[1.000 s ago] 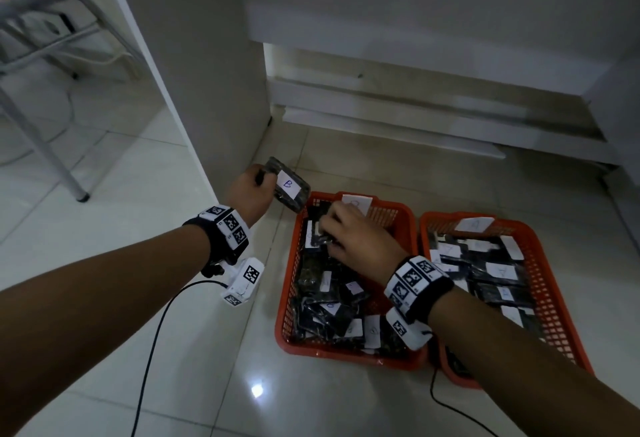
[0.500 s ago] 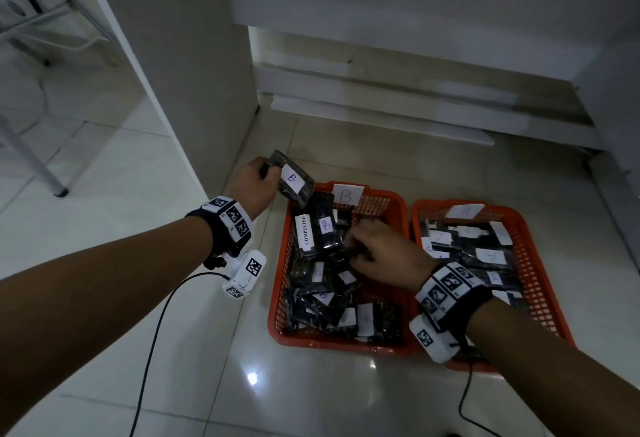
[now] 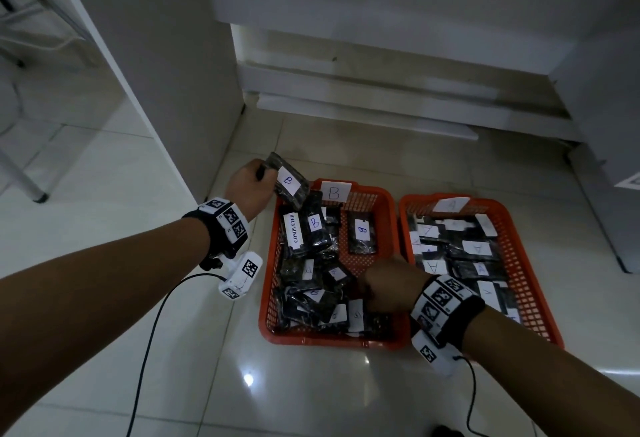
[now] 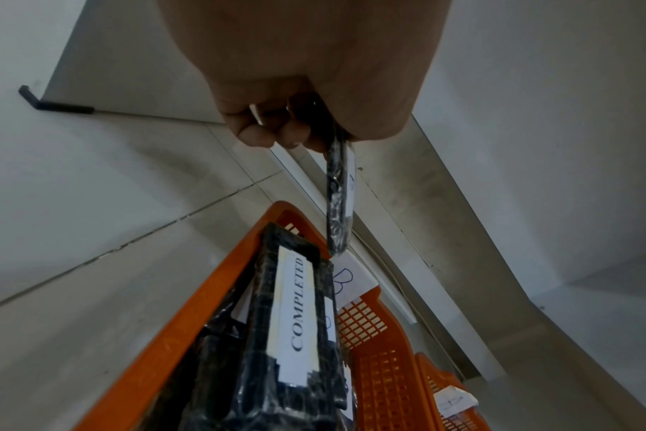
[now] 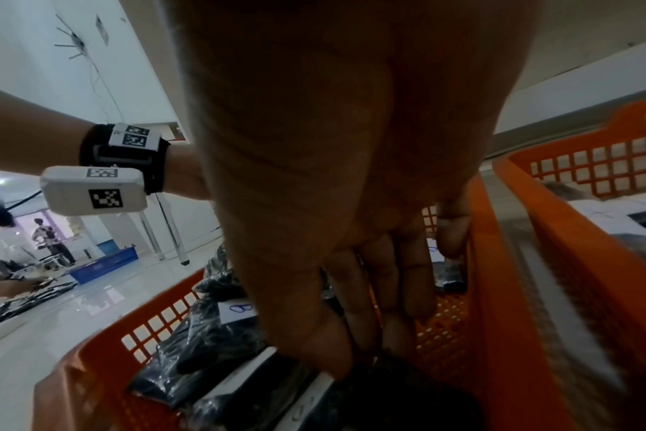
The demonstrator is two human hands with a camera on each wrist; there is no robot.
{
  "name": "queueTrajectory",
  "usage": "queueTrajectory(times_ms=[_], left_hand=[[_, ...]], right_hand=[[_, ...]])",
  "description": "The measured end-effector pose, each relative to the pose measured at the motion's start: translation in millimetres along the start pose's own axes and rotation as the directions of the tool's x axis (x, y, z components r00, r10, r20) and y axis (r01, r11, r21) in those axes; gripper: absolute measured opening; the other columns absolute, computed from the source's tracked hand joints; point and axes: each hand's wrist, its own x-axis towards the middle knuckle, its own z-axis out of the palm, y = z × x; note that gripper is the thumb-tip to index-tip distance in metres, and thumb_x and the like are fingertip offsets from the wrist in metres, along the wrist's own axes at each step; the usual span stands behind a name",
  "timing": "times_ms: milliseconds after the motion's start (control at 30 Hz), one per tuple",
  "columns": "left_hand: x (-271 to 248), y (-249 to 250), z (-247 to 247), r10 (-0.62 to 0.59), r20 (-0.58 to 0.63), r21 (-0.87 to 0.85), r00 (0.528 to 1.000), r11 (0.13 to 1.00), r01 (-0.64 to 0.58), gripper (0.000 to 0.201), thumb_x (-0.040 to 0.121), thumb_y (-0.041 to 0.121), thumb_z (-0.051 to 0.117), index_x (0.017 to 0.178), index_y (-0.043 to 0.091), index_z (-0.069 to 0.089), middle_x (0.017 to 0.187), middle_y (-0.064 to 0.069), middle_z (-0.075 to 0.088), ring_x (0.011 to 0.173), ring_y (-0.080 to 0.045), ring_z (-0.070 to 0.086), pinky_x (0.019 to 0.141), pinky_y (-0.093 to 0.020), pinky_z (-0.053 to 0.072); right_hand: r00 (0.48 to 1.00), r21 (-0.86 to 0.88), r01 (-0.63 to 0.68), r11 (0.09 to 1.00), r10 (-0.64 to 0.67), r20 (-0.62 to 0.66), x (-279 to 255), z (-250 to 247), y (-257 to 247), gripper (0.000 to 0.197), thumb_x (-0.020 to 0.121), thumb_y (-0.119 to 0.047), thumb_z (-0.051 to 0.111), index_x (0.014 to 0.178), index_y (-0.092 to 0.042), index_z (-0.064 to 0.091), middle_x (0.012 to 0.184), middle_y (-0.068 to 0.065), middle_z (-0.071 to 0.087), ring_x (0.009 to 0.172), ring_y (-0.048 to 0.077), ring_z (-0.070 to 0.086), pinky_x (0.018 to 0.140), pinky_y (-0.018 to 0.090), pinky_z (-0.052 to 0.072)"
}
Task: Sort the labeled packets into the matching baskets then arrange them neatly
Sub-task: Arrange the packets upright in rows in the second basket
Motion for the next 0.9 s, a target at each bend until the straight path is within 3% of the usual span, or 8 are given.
queueTrajectory(times_ms=[67,167,233,367,533,700,800,900], left_hand=[[1,-2,-2,0.006,0.005,-0.015,1.0,1.0,-0.006,0.026,0.096,0.032,0.048,0.098,0.012,0.064,0.081,-0.004,0.066,0.07,-0.022,0.059,0.059,-0.03,0.038],[2,-3,-3,0.013,-0.003,-0.011,1.0,1.0,-0.013,0.026,0.096,0.033,0.048,0.098,0.011,0.064,0.082,-0.005,0.067,0.072,-0.023,0.061,0.061,-0.03,0.04],[1,0,-3,0.015,-0.007,-0.01,1.0,1.0,-0.015,0.023,0.099,0.028,0.049,0.099,0.011,0.064,0.081,-0.002,0.065,0.072,-0.019,0.06,0.059,-0.029,0.038],[0,6,-1,0.025,-0.019,0.016,1.0,1.0,-0.024,0.018,0.101,0.026,0.049,0.098,0.015,0.063,0.078,0.007,0.061,0.068,-0.006,0.055,0.055,-0.024,0.035],[-1,9,5,0.041,-0.026,-0.001,0.999,0.999,-0.041,0.016,0.1,0.027,0.05,0.098,0.018,0.063,0.077,0.008,0.062,0.069,-0.011,0.058,0.055,-0.024,0.036],[1,9,5,0.045,-0.022,-0.007,0.999,0.999,-0.045,0.018,0.1,0.028,0.05,0.1,0.016,0.064,0.082,0.005,0.064,0.071,-0.005,0.057,0.058,-0.023,0.039],[1,10,3,0.039,-0.022,-0.007,0.999,0.999,-0.039,0.018,0.1,0.028,0.05,0.102,0.017,0.064,0.08,0.008,0.062,0.072,-0.007,0.058,0.057,-0.024,0.038],[-2,15,2,0.032,-0.011,-0.013,0.999,0.999,-0.032,0.016,0.102,0.028,0.049,0.104,0.019,0.062,0.081,0.011,0.061,0.072,-0.002,0.057,0.057,-0.023,0.037]], right_hand=[[0.997,-0.039,-0.036,0.999,0.038,0.07,1,3,1,0.037,0.086,-0.049,0.075,0.107,-0.018,0.073,0.101,0.002,0.073,0.094,0.019,0.069,0.088,0.035,0.058],[0.993,-0.115,-0.019,0.993,0.032,0.116,1,2,-3,0.045,0.079,-0.041,0.085,0.114,-0.017,0.071,0.108,0.003,0.072,0.1,0.022,0.069,0.097,0.04,0.056],[0.99,-0.127,-0.035,0.991,0.052,0.131,3,1,-2,0.046,0.078,-0.037,0.089,0.112,-0.012,0.071,0.107,0.004,0.072,0.099,0.022,0.069,0.095,0.039,0.057],[0.985,-0.097,-0.07,0.993,0.084,0.148,5,-9,7,0.039,0.074,-0.04,0.089,0.103,-0.018,0.074,0.096,-0.003,0.069,0.091,0.018,0.067,0.08,0.035,0.061],[0.984,-0.014,-0.079,0.997,0.08,0.16,-1,-17,15,0.04,0.077,-0.035,0.087,0.109,-0.023,0.066,0.106,-0.003,0.065,0.098,0.017,0.062,0.081,0.036,0.059],[0.999,0.026,-0.027,0.999,0.028,-0.031,-12,-39,7,0.037,0.081,-0.05,0.079,0.1,-0.026,0.059,0.091,-0.008,0.064,0.081,0.012,0.064,0.072,0.037,0.06],[0.987,0.252,0.093,0.963,-0.055,-0.153,-16,-45,-22,0.033,0.085,-0.05,0.076,0.103,-0.03,0.056,0.097,-0.01,0.062,0.085,0.006,0.061,0.073,0.033,0.059],[0.967,0.474,0.198,0.858,-0.092,-0.239,-13,-30,-55,0.028,0.089,-0.048,0.075,0.107,-0.035,0.059,0.107,-0.015,0.063,0.092,0.0,0.062,0.078,0.025,0.057]])
